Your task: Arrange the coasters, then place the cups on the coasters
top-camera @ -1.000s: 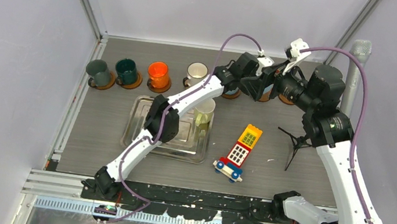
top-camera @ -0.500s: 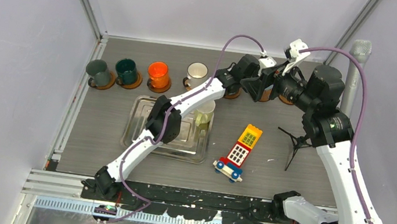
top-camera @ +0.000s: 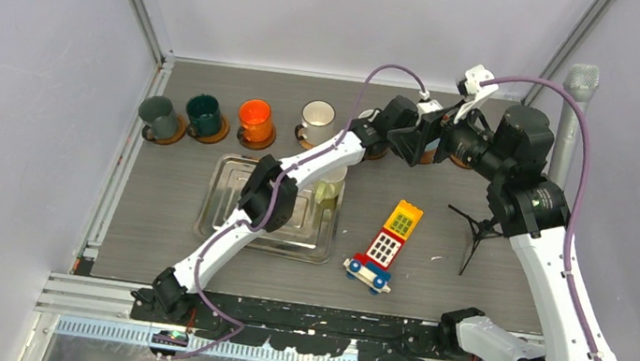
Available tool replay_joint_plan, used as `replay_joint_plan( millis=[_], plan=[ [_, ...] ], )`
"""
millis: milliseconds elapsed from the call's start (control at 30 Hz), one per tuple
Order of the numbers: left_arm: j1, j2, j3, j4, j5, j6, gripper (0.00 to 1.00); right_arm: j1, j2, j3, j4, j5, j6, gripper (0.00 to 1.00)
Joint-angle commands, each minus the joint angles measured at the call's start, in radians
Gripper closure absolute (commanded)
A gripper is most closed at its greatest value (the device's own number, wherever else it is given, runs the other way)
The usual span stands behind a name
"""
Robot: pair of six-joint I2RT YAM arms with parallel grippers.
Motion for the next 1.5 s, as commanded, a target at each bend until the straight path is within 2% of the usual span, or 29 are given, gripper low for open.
replay_joint_plan(
  millis=[0,533,1167,1467],
  plan=[
    [-0.005,-0.023,0.023,0.161,-0.014,0.016,1.00,0.003,-0.011,0.018,0.008,0.003,-0.014,0.11],
    [0.001,-0.008,0.003,0.170,-0.016,0.004,1.00,0.004,0.012,0.033,0.005,0.006,-0.015,0.11],
    [0.001,-0.013,-0.008,0.163,-0.031,-0.016,0.74,0.004,0.021,0.036,-0.001,0.011,-0.041,0.11],
    [0.001,-0.015,-0.010,0.165,-0.040,-0.018,0.72,0.004,0.021,0.031,-0.006,0.016,-0.044,0.11]
  ],
)
